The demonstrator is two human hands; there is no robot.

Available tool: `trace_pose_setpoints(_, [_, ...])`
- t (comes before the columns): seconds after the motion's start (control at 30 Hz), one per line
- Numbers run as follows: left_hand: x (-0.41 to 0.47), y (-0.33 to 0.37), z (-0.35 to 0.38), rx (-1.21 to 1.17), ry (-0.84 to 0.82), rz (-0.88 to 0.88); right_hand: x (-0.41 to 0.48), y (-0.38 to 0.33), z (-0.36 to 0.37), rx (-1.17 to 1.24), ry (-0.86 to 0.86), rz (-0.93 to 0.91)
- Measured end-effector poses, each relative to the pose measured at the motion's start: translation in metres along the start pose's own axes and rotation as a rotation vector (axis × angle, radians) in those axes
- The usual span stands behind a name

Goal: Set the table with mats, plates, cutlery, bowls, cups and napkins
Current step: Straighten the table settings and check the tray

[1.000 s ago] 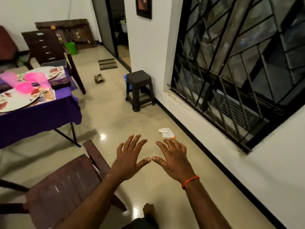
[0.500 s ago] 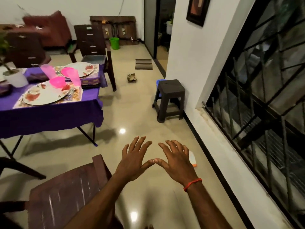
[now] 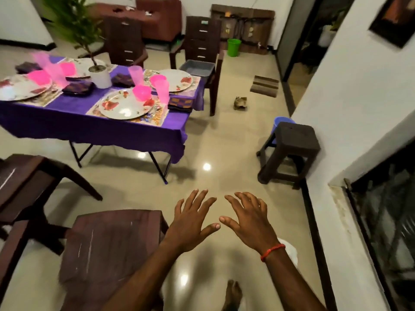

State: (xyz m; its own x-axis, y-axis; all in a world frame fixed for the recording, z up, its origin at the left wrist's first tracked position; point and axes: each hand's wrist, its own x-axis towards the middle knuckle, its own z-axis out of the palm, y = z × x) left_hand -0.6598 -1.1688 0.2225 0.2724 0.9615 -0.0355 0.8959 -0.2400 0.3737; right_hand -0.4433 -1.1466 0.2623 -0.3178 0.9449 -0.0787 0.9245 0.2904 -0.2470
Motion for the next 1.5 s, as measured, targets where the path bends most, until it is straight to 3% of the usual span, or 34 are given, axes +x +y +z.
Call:
trace_pose_setpoints(0.57, [0.120, -0.025, -0.035, 0.059, 0.207, -0.367, 0.186, 0.033, -0.034, -0.002, -0.048, -0.375])
trace_pose_setpoints(1.1, [0.259, -0.180, -0.122, 0.041, 0.258, -0.485, 0.421, -0.027, -0.050, -0.086, -0.056, -0.488])
trace_pose_setpoints(1.5, [0.295, -0.269, -0.144, 0.017, 0.293, -0.591, 0.526, -0.087, -0.034, -0.040, -0.148, -0.568])
